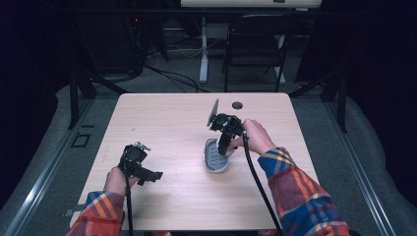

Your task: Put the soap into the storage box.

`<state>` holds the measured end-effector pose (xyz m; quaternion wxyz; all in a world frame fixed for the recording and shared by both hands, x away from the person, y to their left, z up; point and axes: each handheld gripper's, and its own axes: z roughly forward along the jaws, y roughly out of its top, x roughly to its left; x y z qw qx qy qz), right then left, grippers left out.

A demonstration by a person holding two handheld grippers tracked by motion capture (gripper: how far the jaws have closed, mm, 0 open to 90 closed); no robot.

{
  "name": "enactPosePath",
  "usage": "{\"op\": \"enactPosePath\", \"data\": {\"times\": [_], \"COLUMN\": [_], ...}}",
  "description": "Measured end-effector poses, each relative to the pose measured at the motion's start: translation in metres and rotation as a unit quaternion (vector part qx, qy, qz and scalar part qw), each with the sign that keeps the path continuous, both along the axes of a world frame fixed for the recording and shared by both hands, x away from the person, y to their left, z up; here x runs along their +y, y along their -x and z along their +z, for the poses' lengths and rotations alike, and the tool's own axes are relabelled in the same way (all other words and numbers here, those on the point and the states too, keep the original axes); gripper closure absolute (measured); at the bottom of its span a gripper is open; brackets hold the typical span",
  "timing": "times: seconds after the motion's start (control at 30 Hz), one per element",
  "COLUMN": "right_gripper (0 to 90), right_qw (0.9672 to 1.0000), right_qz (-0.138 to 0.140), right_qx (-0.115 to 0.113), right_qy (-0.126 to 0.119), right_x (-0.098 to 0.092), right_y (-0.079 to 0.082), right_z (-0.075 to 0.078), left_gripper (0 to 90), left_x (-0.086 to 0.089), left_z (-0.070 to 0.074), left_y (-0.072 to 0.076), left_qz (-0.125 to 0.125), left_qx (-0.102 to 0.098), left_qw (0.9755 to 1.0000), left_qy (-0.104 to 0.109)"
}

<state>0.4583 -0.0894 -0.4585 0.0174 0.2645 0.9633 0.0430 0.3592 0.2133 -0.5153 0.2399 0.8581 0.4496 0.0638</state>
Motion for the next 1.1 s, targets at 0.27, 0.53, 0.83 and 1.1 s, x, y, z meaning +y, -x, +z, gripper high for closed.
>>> {"op": "enactPosePath", "data": {"times": [0.27,0.53,0.83,1.1], "right_gripper": [23.5,23.5,23.5,23.5], "right_qw": [1.0000,0.9999,0.9998,0.9996], "right_qz": [0.004,0.006,0.007,0.008], "right_qx": [0.004,0.011,0.017,0.026], "right_qy": [0.003,-0.004,-0.008,-0.005], "right_x": [0.007,0.013,0.017,0.019], "right_y": [-0.002,-0.007,-0.010,-0.012], "right_z": [-0.003,-0.012,-0.020,-0.030], "left_gripper": [0.0,0.0,0.0,0.0], "left_x": [0.000,0.000,0.000,-0.001], "left_z": [0.000,0.000,0.000,0.000], "left_y": [0.000,0.000,0.000,0.000], "left_qz": [0.000,-0.001,-0.002,-0.004], "left_qx": [0.000,0.000,0.001,0.002], "left_qw": [1.0000,1.0000,1.0000,1.0000], "left_qy": [0.000,0.000,0.000,0.000]}}
